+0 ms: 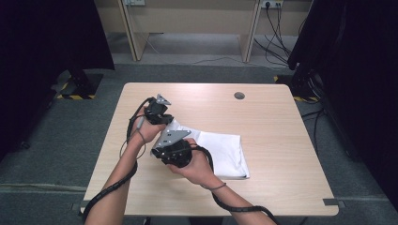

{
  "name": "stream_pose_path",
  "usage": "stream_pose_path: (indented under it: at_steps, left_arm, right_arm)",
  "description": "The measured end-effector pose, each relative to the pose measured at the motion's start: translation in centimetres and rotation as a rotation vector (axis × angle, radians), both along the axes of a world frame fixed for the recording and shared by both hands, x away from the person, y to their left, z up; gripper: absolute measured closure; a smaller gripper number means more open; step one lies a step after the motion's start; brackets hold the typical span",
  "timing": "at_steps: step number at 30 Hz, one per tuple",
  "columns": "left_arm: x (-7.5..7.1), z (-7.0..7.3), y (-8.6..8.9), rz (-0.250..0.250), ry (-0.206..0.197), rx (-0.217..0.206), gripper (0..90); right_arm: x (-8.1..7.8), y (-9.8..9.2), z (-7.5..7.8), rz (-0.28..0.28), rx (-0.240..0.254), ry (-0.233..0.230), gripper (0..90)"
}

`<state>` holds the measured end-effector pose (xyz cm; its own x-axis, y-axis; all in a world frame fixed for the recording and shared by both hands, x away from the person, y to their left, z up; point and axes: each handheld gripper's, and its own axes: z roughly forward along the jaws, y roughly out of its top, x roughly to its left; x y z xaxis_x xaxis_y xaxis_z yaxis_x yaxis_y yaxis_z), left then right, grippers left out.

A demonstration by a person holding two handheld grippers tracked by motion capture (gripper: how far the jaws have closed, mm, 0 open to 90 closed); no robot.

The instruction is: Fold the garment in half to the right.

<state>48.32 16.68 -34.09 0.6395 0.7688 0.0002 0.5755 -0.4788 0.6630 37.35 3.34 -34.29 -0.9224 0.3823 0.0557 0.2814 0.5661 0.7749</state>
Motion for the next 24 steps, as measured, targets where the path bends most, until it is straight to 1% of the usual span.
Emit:
stream_pose_path:
  at_steps: [13, 24]
  left_arm:
    - [-0.2, 0.3, 1.2, 0.012, 0.003, 0.006, 83.5]
    - [-0.3, 0.7, 1.6, 0.013, 0.007, 0.022, 83.4]
  right_arm:
    - [-0.2, 0.9, 0.1, 0.013, 0.003, 0.000, 82.6]
    - [-0.2, 1.3, 0.4, 0.020, 0.013, 0.000, 82.7]
